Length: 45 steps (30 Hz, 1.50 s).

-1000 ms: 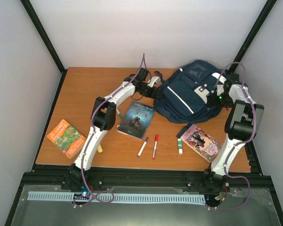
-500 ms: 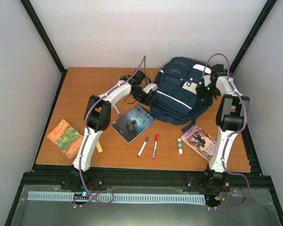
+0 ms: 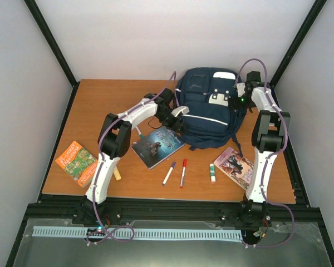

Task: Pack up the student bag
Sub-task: Adjust the student bag at the center of the board, then pick up the book from the center of the board.

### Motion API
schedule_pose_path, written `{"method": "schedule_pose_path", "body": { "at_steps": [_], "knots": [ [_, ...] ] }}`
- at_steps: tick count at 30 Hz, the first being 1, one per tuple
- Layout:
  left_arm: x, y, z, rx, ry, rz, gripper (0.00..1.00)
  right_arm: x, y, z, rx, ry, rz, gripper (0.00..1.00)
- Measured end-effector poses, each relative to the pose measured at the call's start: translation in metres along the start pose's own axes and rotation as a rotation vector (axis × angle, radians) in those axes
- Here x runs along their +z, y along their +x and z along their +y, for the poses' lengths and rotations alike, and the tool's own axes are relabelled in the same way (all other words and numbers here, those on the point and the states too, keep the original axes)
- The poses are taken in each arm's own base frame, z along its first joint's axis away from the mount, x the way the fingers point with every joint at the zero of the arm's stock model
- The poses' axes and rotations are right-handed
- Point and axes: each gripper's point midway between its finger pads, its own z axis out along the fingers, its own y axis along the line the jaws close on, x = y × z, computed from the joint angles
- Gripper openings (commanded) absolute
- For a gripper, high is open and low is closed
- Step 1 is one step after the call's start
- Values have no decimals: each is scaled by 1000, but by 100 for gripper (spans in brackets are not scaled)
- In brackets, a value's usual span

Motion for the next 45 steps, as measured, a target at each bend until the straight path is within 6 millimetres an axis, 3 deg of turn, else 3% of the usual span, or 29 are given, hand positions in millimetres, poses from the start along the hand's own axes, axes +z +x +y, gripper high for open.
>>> {"method": "schedule_pose_path", "body": {
  "at_steps": [5, 9, 13, 16, 17, 18, 22, 26, 31, 34, 37, 40, 45],
  "knots": [
    [-5, 6, -12, 6, 7, 13, 56, -1, -2, 1, 9, 0, -9, 100],
    [-28, 3, -32, 40, 3, -4, 68, -18, -2, 3, 19, 12, -24, 100],
    [-71, -1, -53, 82, -31, -49, 75, -72, -12, 12, 8, 24, -101, 100],
    [-111, 2, -62, 89, -73, -94, 78, -129, -26, 24, -25, 25, -206, 98],
    [-121, 5, -60, 82, -85, -104, 84, -147, -29, 29, -45, 22, -241, 96],
    [-132, 9, -57, 69, -103, -115, 96, -161, -31, 33, -62, 18, -270, 95],
    [-162, 30, -28, -47, -206, -140, 100, -197, -21, 66, -152, -41, -334, 91],
    [-180, 57, -3, -145, -358, -125, 100, -202, 5, 128, -297, -141, -326, 91],
    [-203, 81, -13, -136, -484, -130, 100, -201, 55, 219, -509, -284, -298, 91],
    [-210, 98, -18, -149, -517, -141, 100, -196, 78, 258, -588, -357, -277, 90],
    [-209, 107, -11, -180, -515, -141, 100, -182, 98, 283, -620, -413, -241, 90],
    [-206, 110, -8, -191, -490, -144, 100, -169, 117, 295, -634, -444, -193, 90],
    [-214, 89, -19, -144, -448, -220, 100, -158, 123, 306, -636, -465, -169, 90]
  ]
}}
